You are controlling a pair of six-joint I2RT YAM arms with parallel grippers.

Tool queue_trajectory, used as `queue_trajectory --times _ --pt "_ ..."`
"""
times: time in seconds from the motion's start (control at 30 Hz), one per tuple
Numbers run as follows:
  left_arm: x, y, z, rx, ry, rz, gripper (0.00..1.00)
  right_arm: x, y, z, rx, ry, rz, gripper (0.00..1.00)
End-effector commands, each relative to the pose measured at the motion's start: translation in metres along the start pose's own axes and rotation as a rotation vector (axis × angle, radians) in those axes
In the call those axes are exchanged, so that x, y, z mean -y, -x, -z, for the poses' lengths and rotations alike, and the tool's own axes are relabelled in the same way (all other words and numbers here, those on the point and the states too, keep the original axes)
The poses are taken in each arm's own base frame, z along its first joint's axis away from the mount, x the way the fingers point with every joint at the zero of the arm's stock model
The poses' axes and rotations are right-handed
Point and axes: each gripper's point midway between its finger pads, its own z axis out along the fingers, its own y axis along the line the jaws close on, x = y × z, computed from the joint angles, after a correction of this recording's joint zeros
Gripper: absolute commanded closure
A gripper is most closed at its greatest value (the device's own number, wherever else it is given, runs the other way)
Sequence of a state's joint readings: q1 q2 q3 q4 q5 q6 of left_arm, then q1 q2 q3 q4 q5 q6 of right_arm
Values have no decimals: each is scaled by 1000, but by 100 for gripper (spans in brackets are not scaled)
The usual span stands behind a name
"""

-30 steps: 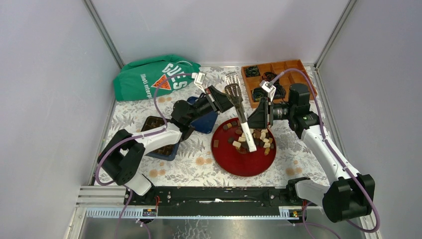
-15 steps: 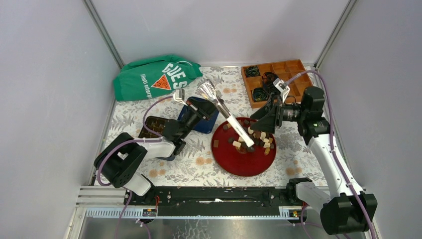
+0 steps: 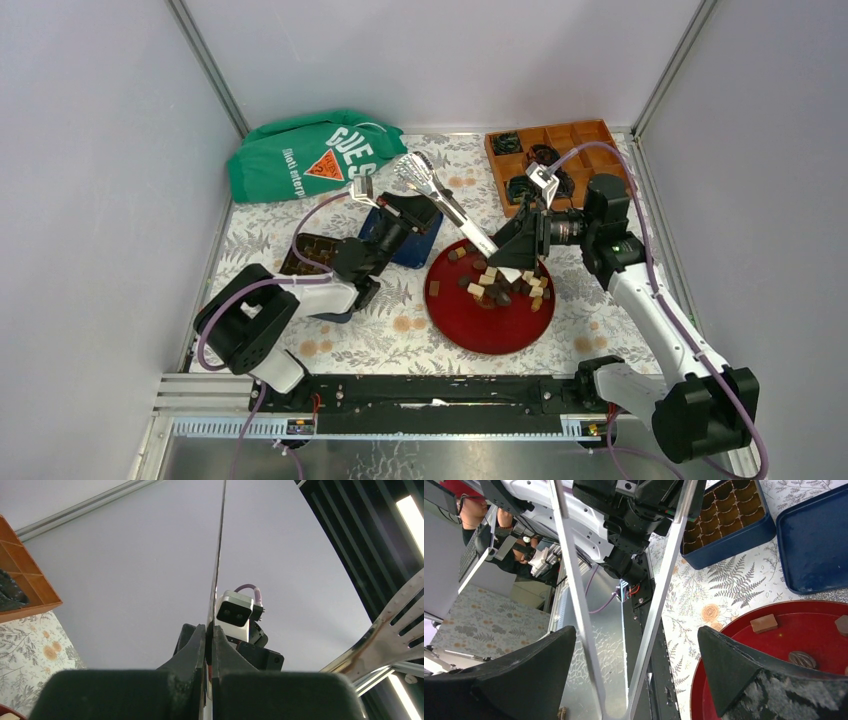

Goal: Pack the chocolate
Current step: Adjust the clamp.

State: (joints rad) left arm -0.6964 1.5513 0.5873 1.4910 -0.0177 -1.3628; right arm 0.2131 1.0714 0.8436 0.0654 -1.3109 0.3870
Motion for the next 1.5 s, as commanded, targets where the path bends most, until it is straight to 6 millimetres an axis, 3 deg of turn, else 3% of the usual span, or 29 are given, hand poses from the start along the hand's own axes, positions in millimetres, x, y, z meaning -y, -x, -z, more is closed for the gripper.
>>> queue_trajectory --times 0.0,0.37,0.97,1.47 --pt "26 -1 -14 33 -100 12 100 -3 21 -8 26 -1 35 0" --pt "15 -14 -14 21 -70 -6 100 -7 46 -18 40 36 -15 5" --pt "1 -16 -20 40 -59 62 100 -13 35 -26 -7 95 -30 20" --pt "-3 -12 -21 65 -49 73 100 -13 32 -27 -9 107 -38 15"
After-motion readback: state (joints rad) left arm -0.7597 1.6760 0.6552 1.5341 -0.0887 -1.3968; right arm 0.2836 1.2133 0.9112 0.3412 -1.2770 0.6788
